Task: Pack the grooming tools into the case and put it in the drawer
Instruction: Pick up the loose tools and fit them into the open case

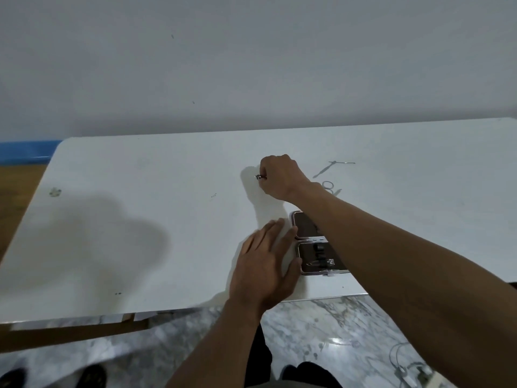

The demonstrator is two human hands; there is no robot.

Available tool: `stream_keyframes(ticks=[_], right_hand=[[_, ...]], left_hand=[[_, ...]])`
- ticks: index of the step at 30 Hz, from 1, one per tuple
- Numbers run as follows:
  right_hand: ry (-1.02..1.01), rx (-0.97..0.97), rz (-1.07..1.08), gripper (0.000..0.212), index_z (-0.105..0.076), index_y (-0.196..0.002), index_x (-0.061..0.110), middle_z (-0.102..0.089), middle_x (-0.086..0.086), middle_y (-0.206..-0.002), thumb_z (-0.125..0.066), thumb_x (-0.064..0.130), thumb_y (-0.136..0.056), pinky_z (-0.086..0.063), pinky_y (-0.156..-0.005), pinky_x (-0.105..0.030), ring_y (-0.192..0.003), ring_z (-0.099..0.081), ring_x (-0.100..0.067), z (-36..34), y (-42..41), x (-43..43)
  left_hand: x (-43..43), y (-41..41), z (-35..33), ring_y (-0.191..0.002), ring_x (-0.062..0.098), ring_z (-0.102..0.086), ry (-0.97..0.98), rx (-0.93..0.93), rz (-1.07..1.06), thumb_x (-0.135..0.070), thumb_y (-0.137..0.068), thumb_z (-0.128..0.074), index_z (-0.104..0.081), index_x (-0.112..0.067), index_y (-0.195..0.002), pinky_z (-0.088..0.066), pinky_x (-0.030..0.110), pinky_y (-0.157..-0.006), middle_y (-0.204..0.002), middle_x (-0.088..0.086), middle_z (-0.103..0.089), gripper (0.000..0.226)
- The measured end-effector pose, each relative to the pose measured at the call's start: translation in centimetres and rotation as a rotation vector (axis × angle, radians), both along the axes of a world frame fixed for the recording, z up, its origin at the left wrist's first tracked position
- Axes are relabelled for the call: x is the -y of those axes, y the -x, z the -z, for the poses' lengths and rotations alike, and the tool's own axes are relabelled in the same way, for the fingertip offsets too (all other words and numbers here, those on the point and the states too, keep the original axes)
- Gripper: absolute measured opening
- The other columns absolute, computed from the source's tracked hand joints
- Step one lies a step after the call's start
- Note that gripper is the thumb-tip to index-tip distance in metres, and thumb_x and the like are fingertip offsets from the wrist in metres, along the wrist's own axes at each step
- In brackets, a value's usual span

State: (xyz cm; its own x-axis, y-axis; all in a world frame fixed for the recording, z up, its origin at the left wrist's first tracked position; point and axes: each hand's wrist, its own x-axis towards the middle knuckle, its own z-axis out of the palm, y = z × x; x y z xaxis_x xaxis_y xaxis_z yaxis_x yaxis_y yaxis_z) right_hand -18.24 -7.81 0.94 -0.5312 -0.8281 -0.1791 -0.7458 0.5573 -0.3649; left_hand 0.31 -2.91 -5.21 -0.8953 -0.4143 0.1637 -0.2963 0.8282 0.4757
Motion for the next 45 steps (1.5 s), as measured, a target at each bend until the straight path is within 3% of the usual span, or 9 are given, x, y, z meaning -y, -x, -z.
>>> stream_keyframes(ticks=[5, 10, 13, 17, 23, 30, 33, 35, 45], right_hand=[[0.197, 0.185, 0.086, 0.029, -0.055, -0.117, 0.016, -0.070, -0.008, -0.086, -0.053, 0.016, -0.088, -0.050, -0.073, -0.032, -0.080, -0.063, -0.029, -1.6, -0.3, -2.7], [0.249, 0.279, 0.160, 0.012, -0.062, -0.092, 0.015, -0.070, 0.001, -0.077, -0.066, 0.022, -0.083, -0.044, -0.058, -0.021, -0.071, -0.062, -0.016, -2.4, -0.5, -7.4], [0.286, 0.260, 0.195, 0.014, -0.062, -0.092, 0.015, -0.065, 0.002, -0.078, -0.067, 0.019, -0.079, -0.042, -0.058, -0.017, -0.070, -0.059, -0.015, -2.5, -0.9, -10.7], [0.315, 0.328, 0.217, 0.011, -0.062, -0.087, 0.018, -0.070, -0.004, -0.076, -0.068, 0.021, -0.079, -0.055, -0.069, -0.029, -0.068, -0.068, -0.020, -2.4, -1.4, -14.6], [0.250, 0.229, 0.210, 0.020, -0.064, -0.076, 0.018, -0.068, 0.002, -0.080, -0.080, 0.030, -0.073, -0.040, -0.059, -0.012, -0.072, -0.060, -0.010, -2.3, -1.6, -18.3], [0.200, 0.163, 0.181, 0.018, -0.066, -0.078, 0.016, -0.064, 0.007, -0.078, -0.079, 0.028, -0.075, -0.038, -0.059, -0.011, -0.072, -0.057, -0.008, -1.7, -1.8, -20.7], [0.182, 0.186, 0.139, 0.023, -0.072, -0.100, 0.016, -0.070, 0.000, -0.088, -0.077, 0.021, -0.078, -0.052, -0.078, -0.021, -0.083, -0.065, -0.015, -1.6, -2.0, -21.3], [0.136, 0.151, 0.100, 0.028, -0.072, -0.109, 0.013, -0.073, -0.005, -0.098, -0.074, 0.019, -0.082, -0.051, -0.086, -0.027, -0.090, -0.066, -0.020, -1.4, -2.0, -21.5], [0.072, -0.047, -0.031, 0.017, -0.075, -0.093, 0.013, -0.071, -0.008, -0.091, -0.060, 0.016, -0.085, -0.046, -0.073, -0.031, -0.085, -0.062, -0.028, -1.0, -2.1, -20.8]], left_hand=[[-0.1, 0.2, -0.1, -0.140, 0.020, -0.035, 0.080, 0.027, -0.008, -0.046, -0.093, -0.045, -0.044, -0.023, -0.144, -0.029, 0.038, -0.114, -0.151, 0.003, -0.042, 0.056], [-0.1, 0.2, 0.0, -0.138, 0.018, -0.038, 0.118, 0.019, -0.022, -0.044, -0.089, -0.047, -0.047, -0.024, -0.141, -0.034, 0.037, -0.109, -0.148, 0.000, -0.044, 0.056], [-0.2, 0.1, 0.1, -0.139, 0.018, -0.037, 0.116, 0.035, -0.037, -0.045, -0.090, -0.045, -0.045, -0.025, -0.142, -0.033, 0.038, -0.110, -0.149, 0.000, -0.043, 0.056], [-0.2, 0.0, 0.3, -0.142, 0.016, -0.031, 0.126, 0.067, -0.035, -0.047, -0.091, -0.042, -0.040, -0.028, -0.145, -0.029, 0.038, -0.112, -0.153, -0.002, -0.039, 0.057], [-0.2, 0.1, 0.3, -0.144, 0.013, -0.026, 0.127, 0.093, -0.045, -0.050, -0.092, -0.040, -0.034, -0.034, -0.147, -0.024, 0.037, -0.113, -0.155, -0.005, -0.035, 0.058], [-0.1, 0.1, 0.5, -0.144, 0.013, -0.025, 0.131, 0.090, -0.048, -0.049, -0.094, -0.042, -0.033, -0.034, -0.148, -0.024, 0.037, -0.113, -0.155, -0.006, -0.034, 0.056], [-0.1, 0.1, 0.5, -0.144, 0.013, -0.025, 0.129, 0.096, -0.049, -0.049, -0.094, -0.042, -0.032, -0.034, -0.148, -0.024, 0.037, -0.114, -0.155, -0.006, -0.033, 0.056], [-0.1, 0.1, 0.5, -0.144, 0.013, -0.025, 0.133, 0.096, -0.049, -0.049, -0.094, -0.042, -0.032, -0.034, -0.148, -0.024, 0.037, -0.114, -0.155, -0.006, -0.033, 0.056], [-0.1, 0.1, 0.5, -0.144, 0.012, -0.025, 0.137, 0.077, -0.053, -0.047, -0.095, -0.044, -0.034, -0.035, -0.147, -0.023, 0.035, -0.113, -0.155, -0.006, -0.034, 0.055]])
